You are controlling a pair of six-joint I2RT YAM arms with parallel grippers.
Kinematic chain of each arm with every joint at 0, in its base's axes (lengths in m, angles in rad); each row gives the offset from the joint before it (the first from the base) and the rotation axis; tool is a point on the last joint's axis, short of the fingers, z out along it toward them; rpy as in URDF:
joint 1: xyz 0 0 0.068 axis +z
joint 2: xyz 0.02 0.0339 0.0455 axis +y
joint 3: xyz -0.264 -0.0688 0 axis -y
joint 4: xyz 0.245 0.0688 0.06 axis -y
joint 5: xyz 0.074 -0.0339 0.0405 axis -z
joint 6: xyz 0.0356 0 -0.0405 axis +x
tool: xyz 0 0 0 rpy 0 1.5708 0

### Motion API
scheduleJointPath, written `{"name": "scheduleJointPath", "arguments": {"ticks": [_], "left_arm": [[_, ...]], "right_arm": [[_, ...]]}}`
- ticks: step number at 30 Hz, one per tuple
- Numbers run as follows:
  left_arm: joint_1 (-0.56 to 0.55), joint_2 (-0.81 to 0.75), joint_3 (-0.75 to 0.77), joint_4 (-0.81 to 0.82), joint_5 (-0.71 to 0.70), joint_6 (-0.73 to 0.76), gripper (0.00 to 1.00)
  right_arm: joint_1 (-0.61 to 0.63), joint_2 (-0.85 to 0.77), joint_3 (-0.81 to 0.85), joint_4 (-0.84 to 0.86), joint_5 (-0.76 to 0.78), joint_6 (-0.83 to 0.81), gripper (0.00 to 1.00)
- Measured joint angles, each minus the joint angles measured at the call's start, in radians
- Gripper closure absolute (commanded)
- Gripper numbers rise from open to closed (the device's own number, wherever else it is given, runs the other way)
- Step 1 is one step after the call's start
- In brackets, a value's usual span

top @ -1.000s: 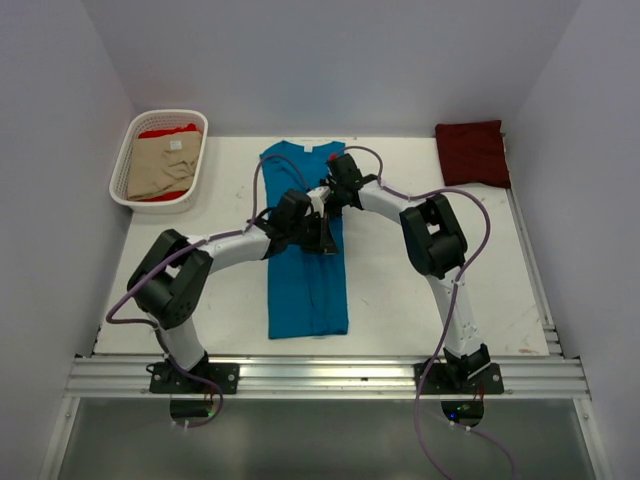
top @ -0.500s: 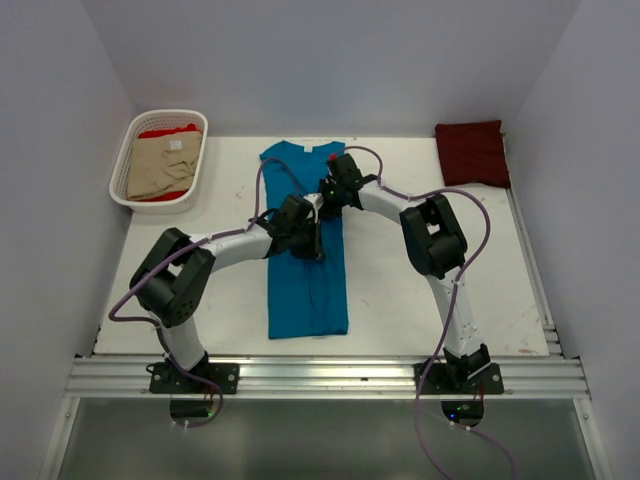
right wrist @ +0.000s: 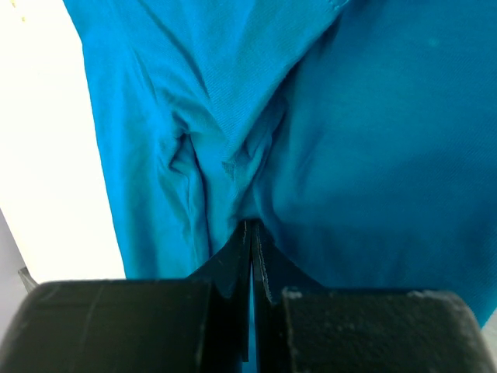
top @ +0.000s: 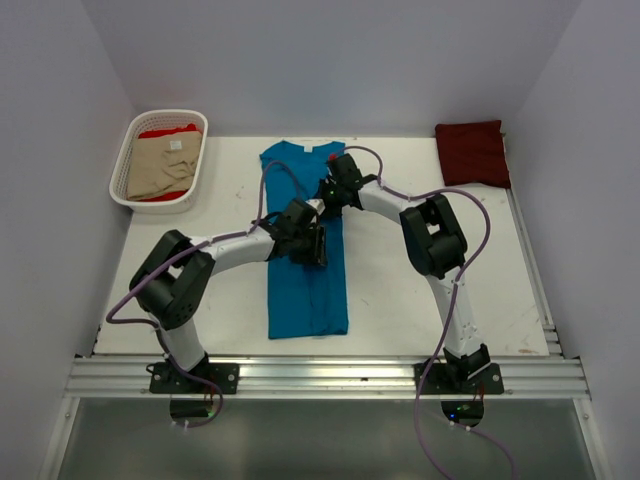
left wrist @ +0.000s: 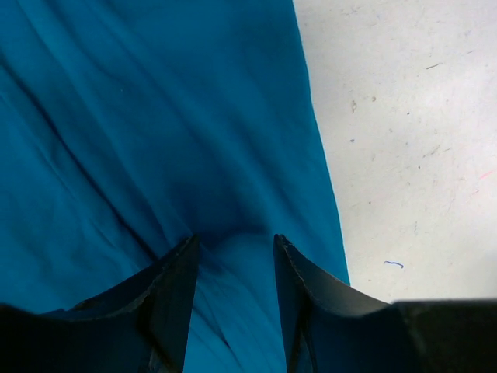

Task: Fold and stack the t-shirts
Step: Fold the tshirt

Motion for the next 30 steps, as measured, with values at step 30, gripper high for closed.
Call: {"name": "scheduleJointPath", "arguments": {"ticks": [30], "left_arm": [[-0.011, -0.130, -0.074, -0.106, -0.148, 0.011, 0.84]], "right_arm": [[-0.029, 0.000, -0.010, 0.011, -0.019, -0.001, 1.00]]}}
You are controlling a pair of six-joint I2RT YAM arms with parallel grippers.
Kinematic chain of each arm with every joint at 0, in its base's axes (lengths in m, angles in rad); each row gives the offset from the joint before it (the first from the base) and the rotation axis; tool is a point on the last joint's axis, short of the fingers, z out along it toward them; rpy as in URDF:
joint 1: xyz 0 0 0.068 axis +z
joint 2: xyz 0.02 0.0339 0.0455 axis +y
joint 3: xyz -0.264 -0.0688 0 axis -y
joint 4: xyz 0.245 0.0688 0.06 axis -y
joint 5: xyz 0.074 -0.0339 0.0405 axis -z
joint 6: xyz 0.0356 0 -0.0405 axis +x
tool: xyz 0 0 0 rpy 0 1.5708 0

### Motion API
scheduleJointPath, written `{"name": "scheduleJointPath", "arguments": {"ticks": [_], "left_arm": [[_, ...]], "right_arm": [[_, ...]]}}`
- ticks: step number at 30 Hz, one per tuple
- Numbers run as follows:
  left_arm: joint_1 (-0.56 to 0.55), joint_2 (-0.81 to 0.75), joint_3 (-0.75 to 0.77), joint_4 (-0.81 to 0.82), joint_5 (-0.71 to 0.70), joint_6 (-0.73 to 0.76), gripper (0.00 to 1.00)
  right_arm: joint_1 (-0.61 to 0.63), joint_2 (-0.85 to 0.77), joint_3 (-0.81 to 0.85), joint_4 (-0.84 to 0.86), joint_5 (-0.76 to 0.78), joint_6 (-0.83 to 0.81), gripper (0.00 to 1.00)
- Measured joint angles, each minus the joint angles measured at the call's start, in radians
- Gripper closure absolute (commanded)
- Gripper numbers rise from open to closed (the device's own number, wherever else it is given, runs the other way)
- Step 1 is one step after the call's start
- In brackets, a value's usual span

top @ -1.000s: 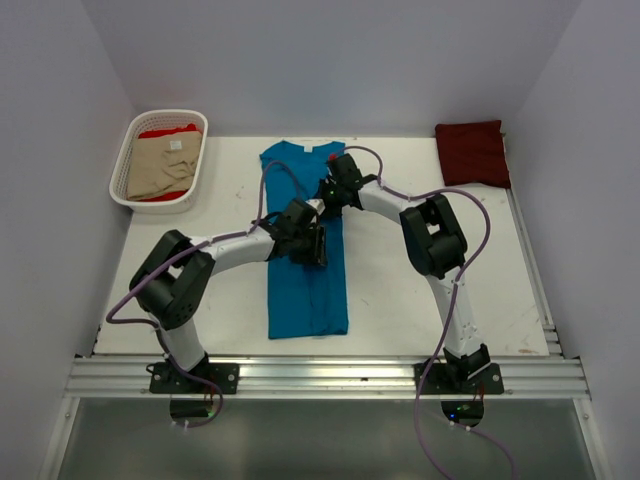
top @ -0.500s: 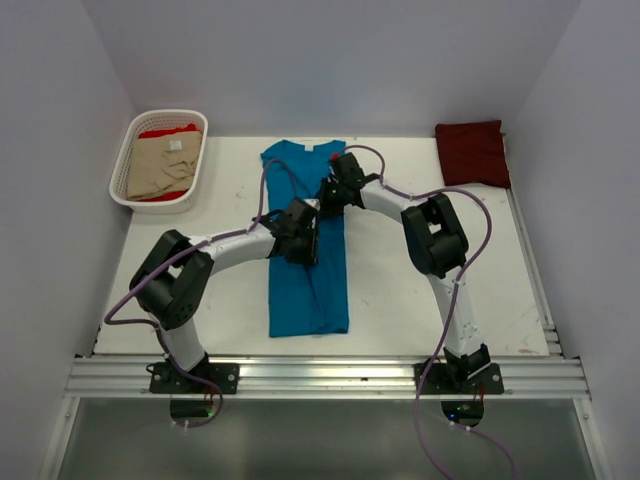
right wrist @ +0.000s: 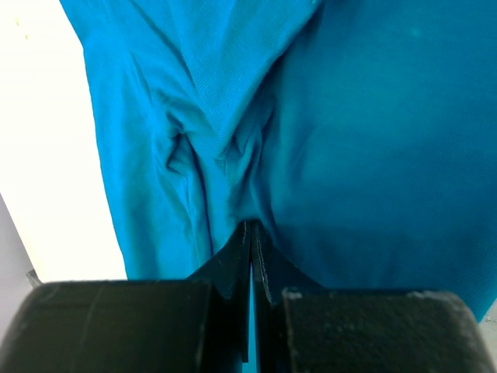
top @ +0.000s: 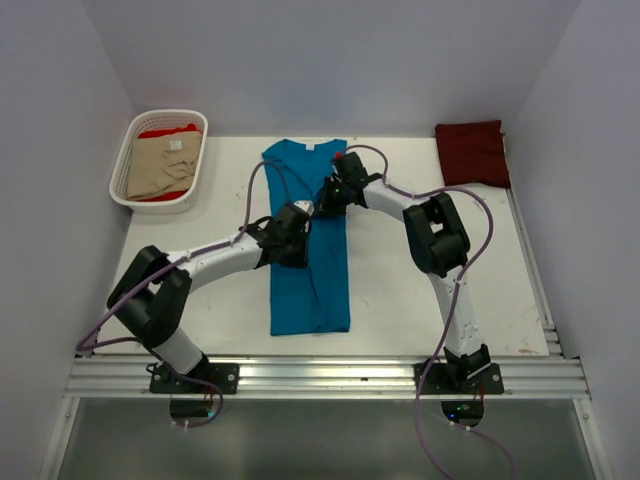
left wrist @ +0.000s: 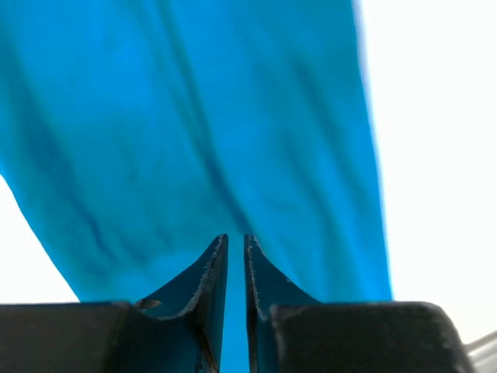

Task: Fold and stack the t-shirts
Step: Fold the tshirt

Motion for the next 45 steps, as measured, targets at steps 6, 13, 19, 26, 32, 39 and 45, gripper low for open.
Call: {"name": "scheduleJointPath", "arguments": {"ticks": [6, 13, 19, 26, 32, 39, 45], "left_arm": [[-0.024, -0.030, 0.090, -0.011, -0.019, 0.014, 0.91], [-0.066, -0.027, 0.075, -0.037, 0.003, 0.060, 0.58], [-0.128, 0.031, 0.134, -0.097, 0.000, 0.092, 0.48], [-0.172, 0.045, 0.156, -0.178, -0.025, 0.089, 0.50], [-0.179, 0.062, 0.155, -0.220, -0.057, 0.072, 0.53], [-0.201, 0.112, 0.133, -0.220, -0.055, 0.062, 0.56], [-0.224, 0.115, 0.133, -0.216, -0.052, 0.056, 0.59]], "right_arm": [[-0.004, 0.000, -0.002, 0.003, -0.008, 0.000, 1.00], [-0.004, 0.000, -0.002, 0.003, -0.008, 0.000, 1.00], [-0.004, 0.000, -0.002, 0.003, -0.008, 0.000, 1.00], [-0.004, 0.000, -0.002, 0.003, -0.008, 0.000, 1.00], [-0.005, 0.000, -0.005, 0.007, -0.011, 0.002, 1.00], [-0.007, 0.000, -0.007, 0.011, -0.016, 0.007, 1.00], [-0.010, 0.000, -0.009, 0.014, -0.020, 0.008, 1.00]]}}
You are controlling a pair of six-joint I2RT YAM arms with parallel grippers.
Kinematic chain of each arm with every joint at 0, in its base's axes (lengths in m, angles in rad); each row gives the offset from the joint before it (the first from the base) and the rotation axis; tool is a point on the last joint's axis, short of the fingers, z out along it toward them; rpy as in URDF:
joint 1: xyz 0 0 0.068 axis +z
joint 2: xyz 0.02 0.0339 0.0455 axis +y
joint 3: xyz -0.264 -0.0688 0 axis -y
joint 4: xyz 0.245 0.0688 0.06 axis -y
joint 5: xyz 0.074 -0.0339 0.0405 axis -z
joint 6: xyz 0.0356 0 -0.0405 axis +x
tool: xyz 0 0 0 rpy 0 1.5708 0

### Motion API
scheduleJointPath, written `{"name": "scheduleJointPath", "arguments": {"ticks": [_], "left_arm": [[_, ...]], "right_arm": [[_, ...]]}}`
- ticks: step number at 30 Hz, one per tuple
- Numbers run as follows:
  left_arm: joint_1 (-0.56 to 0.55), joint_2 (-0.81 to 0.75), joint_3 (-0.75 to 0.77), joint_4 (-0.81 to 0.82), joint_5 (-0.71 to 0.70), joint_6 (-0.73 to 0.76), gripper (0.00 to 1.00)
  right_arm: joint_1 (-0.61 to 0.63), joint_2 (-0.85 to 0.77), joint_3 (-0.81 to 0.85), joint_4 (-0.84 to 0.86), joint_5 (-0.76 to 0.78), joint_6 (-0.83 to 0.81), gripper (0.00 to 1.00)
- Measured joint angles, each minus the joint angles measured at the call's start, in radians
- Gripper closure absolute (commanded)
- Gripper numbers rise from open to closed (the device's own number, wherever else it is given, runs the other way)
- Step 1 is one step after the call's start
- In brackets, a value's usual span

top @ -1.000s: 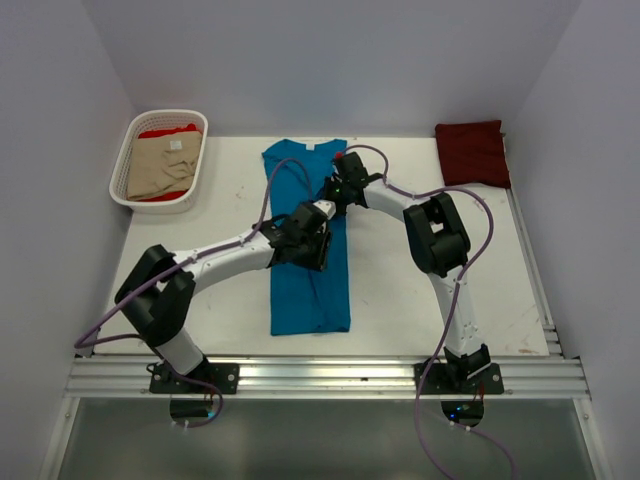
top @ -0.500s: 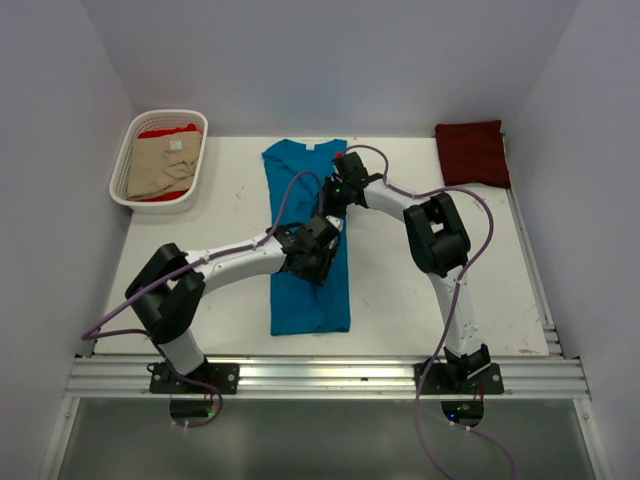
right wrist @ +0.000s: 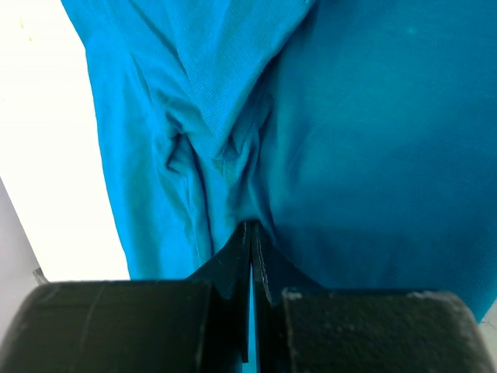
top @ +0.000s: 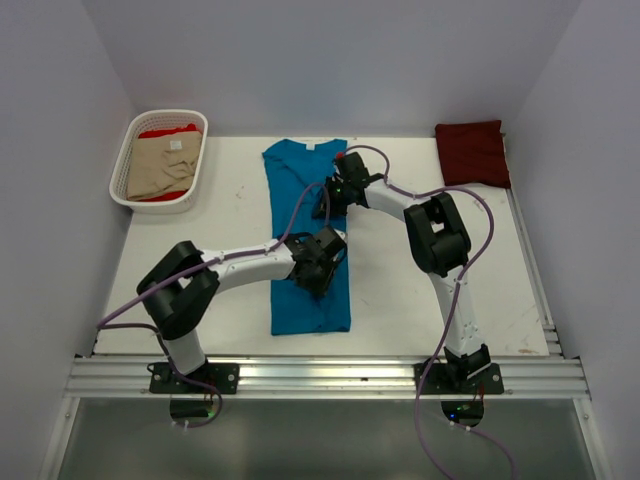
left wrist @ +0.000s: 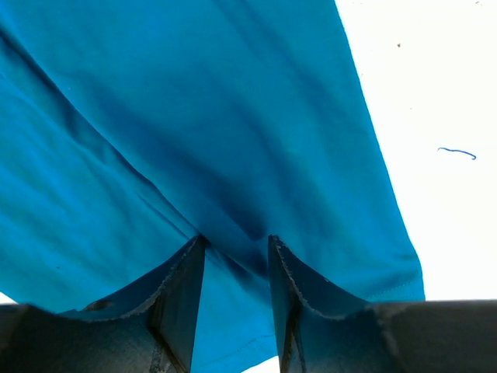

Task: Fold and stack the t-shirts
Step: Fold the tshirt

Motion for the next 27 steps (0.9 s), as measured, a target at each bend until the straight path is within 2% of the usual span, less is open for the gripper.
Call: {"name": "scheduleJointPath", "arguments": {"ticks": [3, 4, 7, 17, 25, 26, 27], "left_arm": [[-0.001, 0.002, 0.000, 0.000, 0.000, -0.002, 0.70], [-0.001, 0.004, 0.000, 0.000, 0.000, -0.003, 0.81], [-0.001, 0.007, 0.000, 0.000, -0.006, -0.014, 1.00], [-0.001, -0.004, -0.035, -0.003, -0.053, -0.054, 1.00], [-0.001, -0.150, -0.129, -0.004, -0.082, -0.129, 1.00], [-0.001, -0.170, -0.143, -0.003, -0.085, -0.139, 0.98], [-0.001, -0.191, -0.156, -0.002, -0.089, -0.151, 0.88]], "right_arm": [[-0.002, 0.000, -0.002, 0.003, -0.003, 0.000, 1.00], [-0.002, 0.000, -0.003, 0.005, -0.005, 0.000, 1.00], [-0.003, 0.000, -0.006, 0.009, -0.008, 0.000, 1.00], [-0.006, -0.001, -0.013, 0.019, -0.017, 0.003, 1.00], [-0.007, -0.001, -0.013, 0.019, -0.019, 0.003, 1.00], [-0.007, -0.001, -0.013, 0.019, -0.019, 0.003, 1.00], [-0.007, -0.001, -0.013, 0.019, -0.019, 0.003, 1.00]]}}
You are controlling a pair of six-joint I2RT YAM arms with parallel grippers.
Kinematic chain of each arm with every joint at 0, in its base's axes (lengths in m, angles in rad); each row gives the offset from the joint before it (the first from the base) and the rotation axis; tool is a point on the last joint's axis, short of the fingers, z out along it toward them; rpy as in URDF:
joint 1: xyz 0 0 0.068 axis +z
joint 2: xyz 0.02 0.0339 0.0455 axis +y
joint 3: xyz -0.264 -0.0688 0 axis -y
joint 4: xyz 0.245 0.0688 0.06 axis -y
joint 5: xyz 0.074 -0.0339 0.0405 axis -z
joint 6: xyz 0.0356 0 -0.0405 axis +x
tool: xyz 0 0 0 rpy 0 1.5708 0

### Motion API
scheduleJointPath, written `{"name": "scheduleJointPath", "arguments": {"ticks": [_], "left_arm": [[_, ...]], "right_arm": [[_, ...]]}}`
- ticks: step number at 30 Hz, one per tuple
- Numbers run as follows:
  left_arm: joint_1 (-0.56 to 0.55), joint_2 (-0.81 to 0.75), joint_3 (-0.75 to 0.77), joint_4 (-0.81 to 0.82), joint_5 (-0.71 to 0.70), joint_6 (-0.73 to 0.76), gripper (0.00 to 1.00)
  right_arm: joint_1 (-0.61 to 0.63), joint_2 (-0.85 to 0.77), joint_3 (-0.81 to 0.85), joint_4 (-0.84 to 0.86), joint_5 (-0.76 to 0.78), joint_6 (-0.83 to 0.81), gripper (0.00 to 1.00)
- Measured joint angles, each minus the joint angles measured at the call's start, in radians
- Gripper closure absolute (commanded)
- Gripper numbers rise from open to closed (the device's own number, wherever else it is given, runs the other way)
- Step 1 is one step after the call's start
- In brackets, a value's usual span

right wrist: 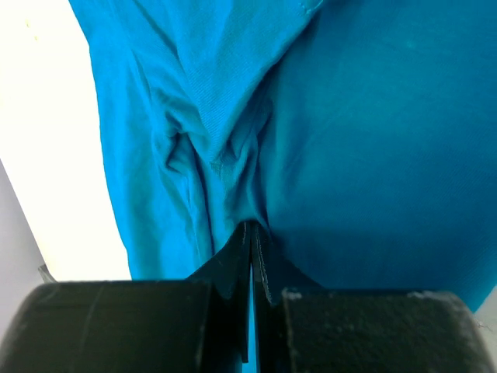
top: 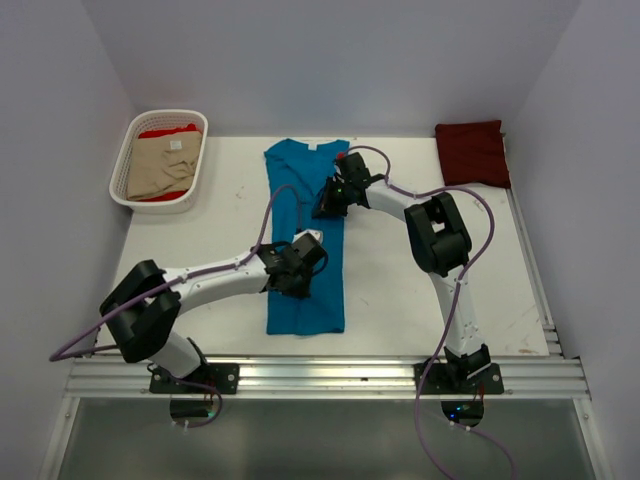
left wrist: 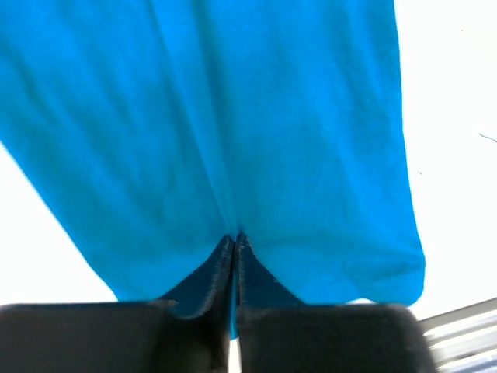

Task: Fold and stack the t-shirts
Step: Fold the tshirt

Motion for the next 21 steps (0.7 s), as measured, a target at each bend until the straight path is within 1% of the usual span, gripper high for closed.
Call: {"name": "scheduleJointPath", "arguments": {"ticks": [2, 3, 4, 5, 6, 7, 8, 9, 11, 13, 14, 16, 17, 18, 19, 21], "left_arm": [[0.000, -0.045, -0.025, -0.002, -0.006, -0.019, 0.73], [0.000, -0.067, -0.035, -0.003, -0.008, -0.032, 0.53], [0.000, -0.082, -0.041, -0.006, -0.010, -0.033, 0.39], [0.000, -0.099, -0.046, -0.008, -0.013, -0.045, 0.29], [0.000, -0.111, -0.050, -0.008, -0.016, -0.055, 0.13], [0.000, -0.120, -0.054, -0.008, -0.020, -0.062, 0.06], [0.000, -0.125, -0.058, -0.008, -0.022, -0.073, 0.02], [0.000, -0.130, -0.064, -0.005, -0.024, -0.080, 0.00], [0.000, -0.149, -0.082, 0.001, -0.024, -0.085, 0.00], [-0.001, -0.192, -0.108, 0.018, -0.019, -0.085, 0.04], [-0.002, -0.220, -0.121, 0.031, -0.012, -0.085, 0.08], [-0.003, -0.286, -0.142, 0.062, 0.005, -0.085, 0.42], [-0.004, -0.316, -0.150, 0.085, 0.017, -0.083, 0.61], [-0.005, -0.343, -0.156, 0.112, 0.034, -0.079, 0.89], [-0.006, -0.365, -0.165, 0.144, 0.053, -0.071, 1.00], [-0.006, -0.392, -0.193, 0.232, 0.104, -0.050, 1.00]], "right_arm": [[0.000, 0.000, 0.000, 0.000, 0.000, 0.000, 1.00], [0.000, 0.000, 0.000, 0.000, 0.000, 0.000, 1.00], [0.000, 0.000, 0.000, 0.000, 0.000, 0.000, 1.00], [-0.001, 0.000, 0.000, 0.000, 0.000, 0.000, 1.00], [-0.001, 0.000, 0.000, 0.000, 0.000, 0.000, 1.00], [-0.001, 0.000, 0.000, 0.000, 0.000, 0.000, 1.00], [-0.001, 0.000, 0.000, 0.000, 0.000, 0.000, 1.00], [-0.001, 0.000, 0.000, 0.000, 0.000, 0.000, 1.00], [-0.001, 0.000, 0.000, 0.000, 0.000, -0.001, 1.00], [-0.002, 0.000, 0.000, 0.000, 0.000, -0.001, 1.00], [-0.002, 0.000, 0.000, 0.000, 0.000, -0.002, 1.00], [-0.002, 0.000, 0.000, 0.000, 0.000, -0.002, 1.00], [-0.002, 0.000, 0.000, 0.000, 0.000, -0.002, 1.00], [-0.002, 0.000, 0.000, 0.000, 0.000, -0.003, 1.00], [-0.002, 0.000, 0.000, 0.000, 0.000, -0.003, 1.00], [-0.002, 0.000, 0.000, 0.000, 0.000, -0.003, 1.00]]}}
